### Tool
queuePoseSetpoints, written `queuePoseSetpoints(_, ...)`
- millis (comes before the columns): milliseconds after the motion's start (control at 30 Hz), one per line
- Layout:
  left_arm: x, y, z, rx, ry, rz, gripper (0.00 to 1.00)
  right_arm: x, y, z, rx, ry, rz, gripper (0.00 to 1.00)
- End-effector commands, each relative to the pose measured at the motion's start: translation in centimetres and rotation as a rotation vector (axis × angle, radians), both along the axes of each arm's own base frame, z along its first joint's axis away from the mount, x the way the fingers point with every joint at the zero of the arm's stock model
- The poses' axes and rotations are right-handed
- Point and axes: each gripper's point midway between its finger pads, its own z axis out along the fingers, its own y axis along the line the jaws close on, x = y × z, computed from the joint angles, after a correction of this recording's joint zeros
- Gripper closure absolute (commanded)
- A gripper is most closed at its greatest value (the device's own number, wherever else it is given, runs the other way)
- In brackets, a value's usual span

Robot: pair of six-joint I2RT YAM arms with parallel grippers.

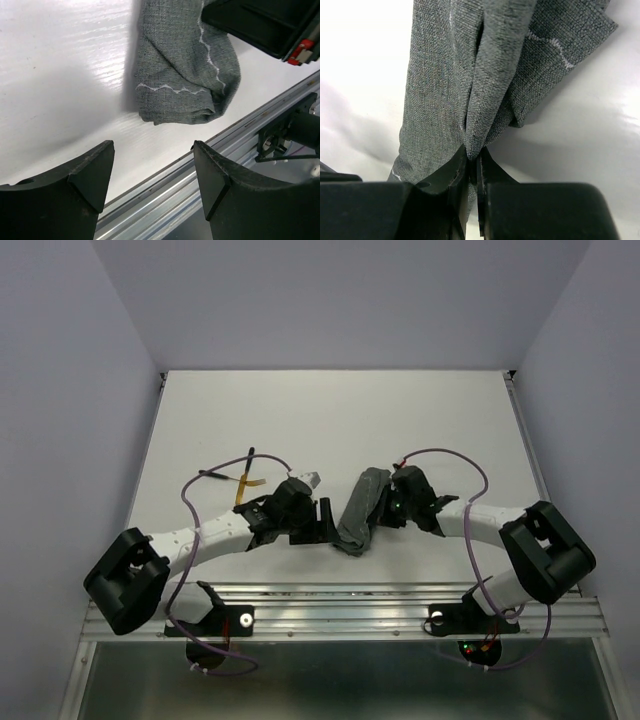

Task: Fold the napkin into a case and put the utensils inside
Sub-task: Fold the 2/3-rectangle-folded napkin at the center of the board.

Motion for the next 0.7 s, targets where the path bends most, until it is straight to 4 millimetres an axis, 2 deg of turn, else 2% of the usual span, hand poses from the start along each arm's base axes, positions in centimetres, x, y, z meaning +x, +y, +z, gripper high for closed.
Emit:
queuePoseSetpoints(0,0.4,-1.0,-0.5,-0.052,0.019,0.029,0.26,0.9,0.4,0.2,-0.049,-0.041,0.099,0.98)
queuePoseSetpoints(100,1.0,-1.5,-1.4,-0.071,0.03,0.055,0.3,0.9,0.3,-0.2,-0.053,-0.025,0.088,0.95)
queuePoseSetpoints(167,1.2,-2.0,-1.5,-0.093,0.04,0.06,0.32,0.8,0.4,0.0,-0.045,-0.021,0.084,0.89)
queuePoseSetpoints(267,1.2,-2.7,-2.9,-0.095,0.076,0.055,0.4,0.3,-0.3,-0.1,-0.064,0.006,0.048,0.77)
queuePoseSetpoints(300,1.0,-2.8,-3.2,-0.092,0.088,0.049,0.43,0.3,-0.5,0.1,-0.069,0.01,0.036,0.76)
queuePoseSetpoints(333,1.0,-3.0,-3.3,-0.099,0.093,0.046,0.5,0.2,-0.7,0.2,-0.071,0.018,0.02,0.75)
queuePoseSetpoints(467,0.9,-3.5,-3.5,-0.119,0.108,0.03,0.69,-0.2,-1.0,1.8,-0.052,0.018,-0.011,0.57)
queuePoseSetpoints(533,0.9,-3.7,-3.3,-0.135,0.107,0.022,0.8,-0.5,-1.2,3.1,-0.028,0.012,-0.037,0.56)
queuePoseSetpoints(567,0.6,-3.8,-3.4,-0.143,0.116,0.016,0.83,-0.7,-1.3,3.4,-0.019,0.016,-0.05,0.5)
queuePoseSetpoints(600,0.4,-4.0,-3.4,-0.154,0.119,0.007,0.91,-1.1,-1.5,4.0,-0.003,0.026,-0.078,0.46)
queuePoseSetpoints(633,0.5,-4.1,-3.3,-0.158,0.119,0.01,0.94,-1.4,-1.6,3.7,-0.001,0.05,-0.096,0.43)
queuePoseSetpoints(667,0.3,-4.0,-3.5,-0.161,0.129,0.008,0.97,-1.6,-1.6,4.3,0.02,0.048,-0.111,0.39)
